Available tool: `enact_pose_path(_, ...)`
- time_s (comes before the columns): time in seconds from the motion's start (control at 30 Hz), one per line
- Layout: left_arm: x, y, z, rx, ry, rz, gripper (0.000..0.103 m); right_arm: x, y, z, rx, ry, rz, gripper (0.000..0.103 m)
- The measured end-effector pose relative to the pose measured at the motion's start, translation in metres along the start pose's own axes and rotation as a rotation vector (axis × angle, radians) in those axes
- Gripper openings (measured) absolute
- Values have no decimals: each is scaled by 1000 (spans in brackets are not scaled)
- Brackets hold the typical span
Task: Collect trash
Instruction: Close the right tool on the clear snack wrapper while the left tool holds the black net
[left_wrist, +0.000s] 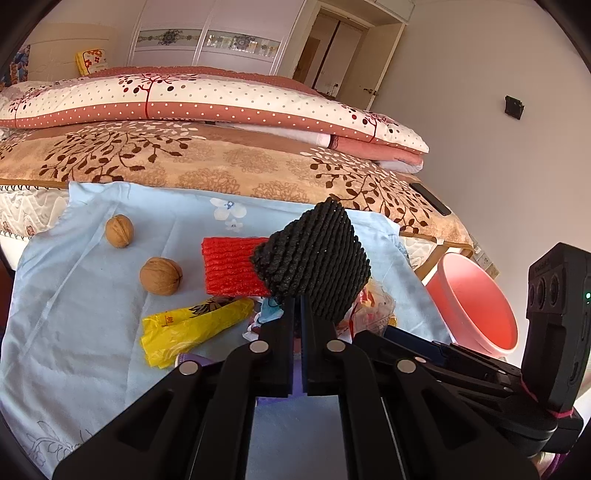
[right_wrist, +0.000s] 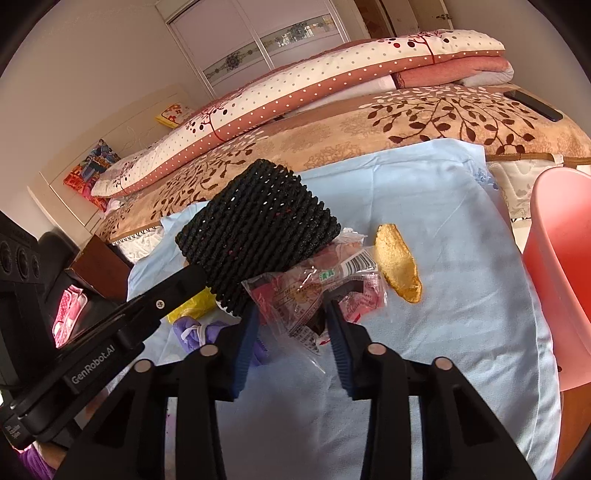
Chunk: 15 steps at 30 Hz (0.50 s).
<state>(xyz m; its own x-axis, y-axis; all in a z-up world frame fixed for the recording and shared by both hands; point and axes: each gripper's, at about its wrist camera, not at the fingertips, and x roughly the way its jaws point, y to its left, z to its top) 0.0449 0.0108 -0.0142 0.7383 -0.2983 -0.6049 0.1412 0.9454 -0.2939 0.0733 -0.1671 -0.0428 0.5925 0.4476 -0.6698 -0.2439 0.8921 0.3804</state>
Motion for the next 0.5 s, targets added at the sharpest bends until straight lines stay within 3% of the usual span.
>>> enact_pose_path(0.13, -7, -4, 1, 11, -11, -2, 2, -7, -5, -2, -11, -15, -11, 24)
enact_pose_path(0.5, -28, -28, 8, 50, -65, -36, 2, -56, -8, -6, -86, -130, -42, 21)
